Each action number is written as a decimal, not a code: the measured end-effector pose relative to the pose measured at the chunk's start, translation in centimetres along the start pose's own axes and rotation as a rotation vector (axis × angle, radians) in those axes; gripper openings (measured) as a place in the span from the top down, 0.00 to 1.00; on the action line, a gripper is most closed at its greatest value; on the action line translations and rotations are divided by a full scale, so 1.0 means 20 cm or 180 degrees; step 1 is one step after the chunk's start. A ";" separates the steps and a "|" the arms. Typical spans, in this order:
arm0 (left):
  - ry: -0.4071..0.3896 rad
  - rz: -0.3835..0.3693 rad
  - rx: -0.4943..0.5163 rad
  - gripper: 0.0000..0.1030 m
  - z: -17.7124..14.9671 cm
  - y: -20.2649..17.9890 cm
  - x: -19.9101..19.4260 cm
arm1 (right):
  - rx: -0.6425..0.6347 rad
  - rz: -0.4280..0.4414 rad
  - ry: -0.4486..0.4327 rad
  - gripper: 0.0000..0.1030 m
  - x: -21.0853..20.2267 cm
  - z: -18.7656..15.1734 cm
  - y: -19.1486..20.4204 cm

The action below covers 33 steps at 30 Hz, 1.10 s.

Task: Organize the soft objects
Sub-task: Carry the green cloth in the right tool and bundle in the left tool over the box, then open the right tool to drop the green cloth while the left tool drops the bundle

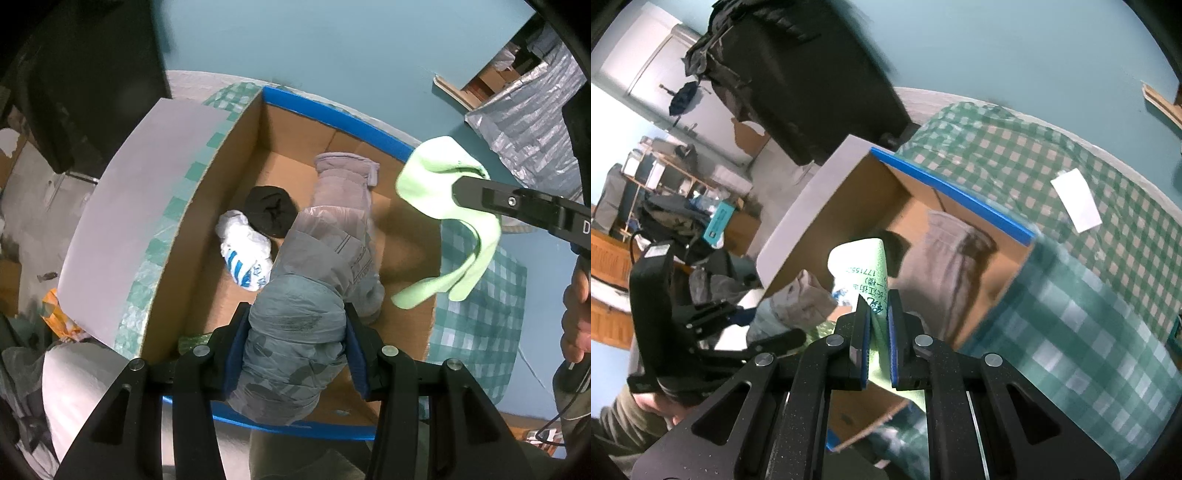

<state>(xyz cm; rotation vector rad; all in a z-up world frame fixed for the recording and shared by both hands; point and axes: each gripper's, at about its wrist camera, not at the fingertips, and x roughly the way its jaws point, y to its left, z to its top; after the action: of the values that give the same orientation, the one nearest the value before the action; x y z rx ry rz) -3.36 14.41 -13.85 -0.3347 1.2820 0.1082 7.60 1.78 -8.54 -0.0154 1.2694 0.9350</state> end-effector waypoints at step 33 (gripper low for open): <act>-0.0246 -0.0105 0.0170 0.25 -0.01 0.02 -0.22 | 0.0356 -0.0187 -0.0168 0.61 0.01 -0.04 0.10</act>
<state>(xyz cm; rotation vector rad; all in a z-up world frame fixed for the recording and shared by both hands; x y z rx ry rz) -4.84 15.20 -9.72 -0.3031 1.2003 0.0583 5.76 2.76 -7.97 0.0592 1.2641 0.8081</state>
